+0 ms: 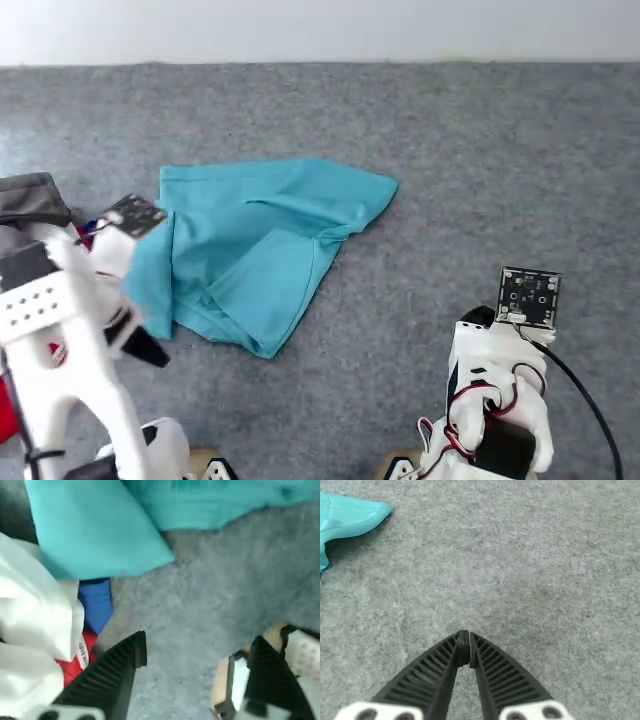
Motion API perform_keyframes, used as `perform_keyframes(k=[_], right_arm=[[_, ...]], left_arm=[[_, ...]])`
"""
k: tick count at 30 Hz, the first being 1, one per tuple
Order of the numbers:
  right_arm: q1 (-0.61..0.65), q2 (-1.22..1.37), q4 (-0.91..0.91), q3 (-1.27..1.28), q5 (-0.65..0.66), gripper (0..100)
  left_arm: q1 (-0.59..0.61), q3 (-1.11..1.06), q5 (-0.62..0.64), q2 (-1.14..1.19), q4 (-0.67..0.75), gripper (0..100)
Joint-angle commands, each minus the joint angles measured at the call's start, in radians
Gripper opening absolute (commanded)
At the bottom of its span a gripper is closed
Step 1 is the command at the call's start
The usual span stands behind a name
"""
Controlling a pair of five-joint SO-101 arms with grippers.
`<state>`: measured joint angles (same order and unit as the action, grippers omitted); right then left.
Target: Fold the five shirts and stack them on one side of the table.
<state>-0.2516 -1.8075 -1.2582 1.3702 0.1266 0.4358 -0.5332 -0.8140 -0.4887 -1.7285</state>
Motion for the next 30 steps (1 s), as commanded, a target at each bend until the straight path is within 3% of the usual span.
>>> perform_keyframes(k=[1,6,10,14,30], right_arm=[[-0.01,0.005,-0.005,-0.003,0.011,1.0],[-0.01,0.005,-0.005,-0.003,0.011,1.0],[-0.012,0.005,-0.004,-0.003,0.011,1.0],[-0.013,0.005,-0.004,-0.003,0.011,1.0],[-0.013,0.005,0.007,-0.002,0.011,1.0]], left_arm=[[-0.16,0.004,0.212,-0.048,0.048,31],[-0.374,0.005,0.482,0.029,0.167,31],[-0.457,0.01,0.611,0.172,0.293,28],[-0.457,0.042,0.628,0.322,0.377,26],[-0.419,0.366,0.655,0.784,0.387,26]])
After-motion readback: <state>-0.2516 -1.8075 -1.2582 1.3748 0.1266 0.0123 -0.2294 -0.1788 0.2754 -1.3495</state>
